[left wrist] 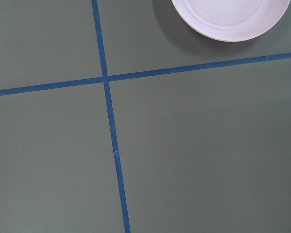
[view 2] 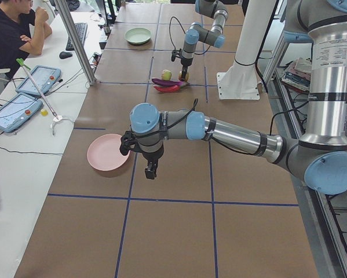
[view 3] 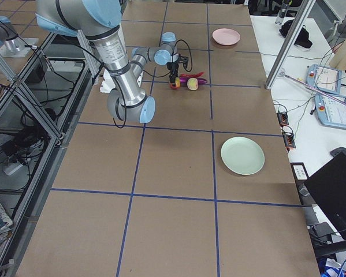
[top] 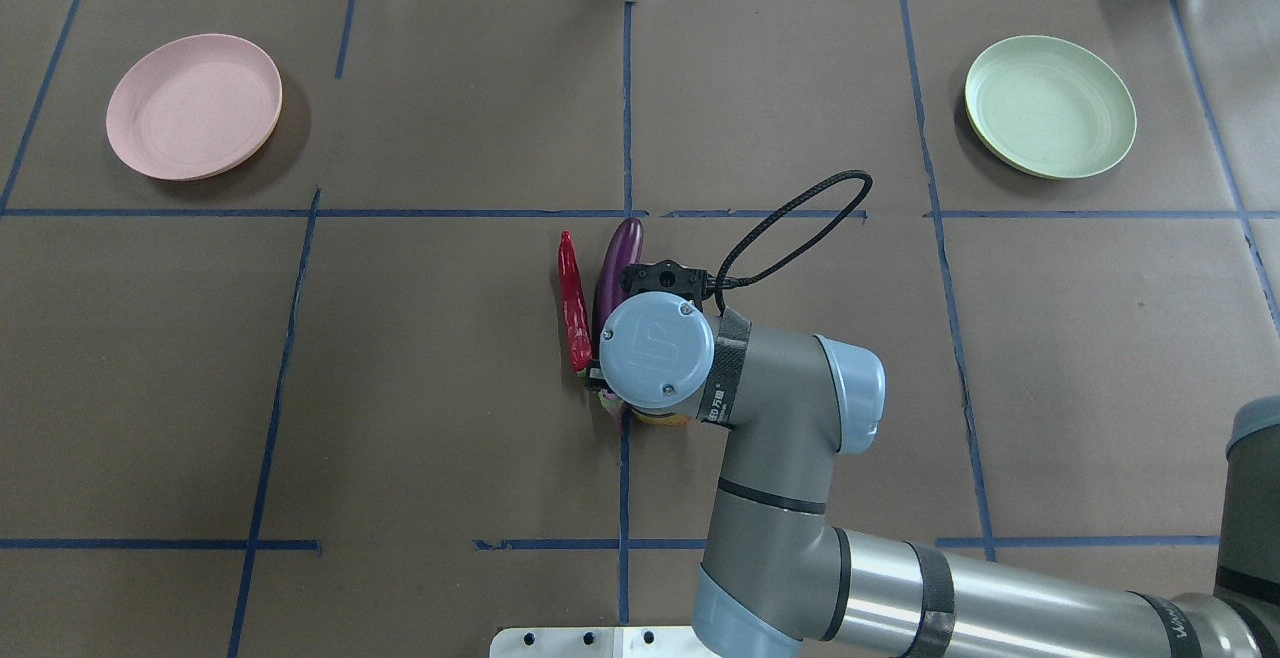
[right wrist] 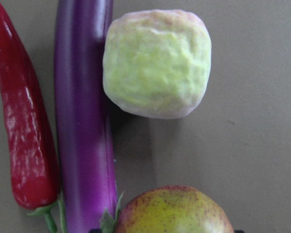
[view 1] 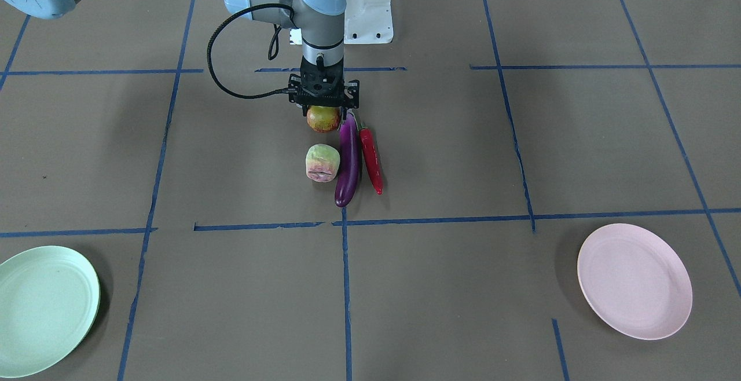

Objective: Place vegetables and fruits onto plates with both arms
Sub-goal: 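Close the right gripper on the yellow-red apple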

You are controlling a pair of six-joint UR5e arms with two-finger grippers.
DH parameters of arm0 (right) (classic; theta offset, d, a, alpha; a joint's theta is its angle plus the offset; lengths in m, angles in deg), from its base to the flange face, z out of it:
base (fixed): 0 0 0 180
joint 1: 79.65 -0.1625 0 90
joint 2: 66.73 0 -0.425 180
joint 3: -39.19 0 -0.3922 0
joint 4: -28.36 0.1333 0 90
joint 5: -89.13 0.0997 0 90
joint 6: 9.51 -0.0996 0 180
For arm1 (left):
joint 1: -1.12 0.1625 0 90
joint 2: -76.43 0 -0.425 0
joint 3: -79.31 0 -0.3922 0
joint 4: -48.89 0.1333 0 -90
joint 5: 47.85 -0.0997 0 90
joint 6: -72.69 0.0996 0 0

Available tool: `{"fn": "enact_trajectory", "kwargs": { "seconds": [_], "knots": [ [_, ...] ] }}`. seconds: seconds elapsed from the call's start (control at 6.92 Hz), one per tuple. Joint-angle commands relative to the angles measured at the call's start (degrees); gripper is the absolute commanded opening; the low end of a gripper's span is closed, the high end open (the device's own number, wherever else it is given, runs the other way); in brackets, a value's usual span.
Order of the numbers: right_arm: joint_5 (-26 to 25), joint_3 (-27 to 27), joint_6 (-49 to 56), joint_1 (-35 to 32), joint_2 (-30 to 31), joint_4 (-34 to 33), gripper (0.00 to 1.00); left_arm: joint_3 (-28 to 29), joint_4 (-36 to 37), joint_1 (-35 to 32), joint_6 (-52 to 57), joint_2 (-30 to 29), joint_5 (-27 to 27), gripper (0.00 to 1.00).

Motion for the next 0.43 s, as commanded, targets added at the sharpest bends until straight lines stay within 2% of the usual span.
{"fn": "enact_trajectory", "kwargs": {
  "seconds": [0.0,0.14,0.29],
  "knots": [
    [0.1,2.1,-0.5,-0.5,1.4,0.0,0.00,-0.1,0.0,0.0,-0.1,0.1,0.1,1.00],
    [0.2,5.7,-0.5,-1.4,3.6,-0.7,0.00,-0.7,0.0,0.0,-0.1,0.2,0.1,1.00],
    [0.6,15.5,0.1,-1.6,6.8,-8.8,0.00,-2.8,0.2,0.0,-0.1,1.7,0.5,1.00]
  ]
}}
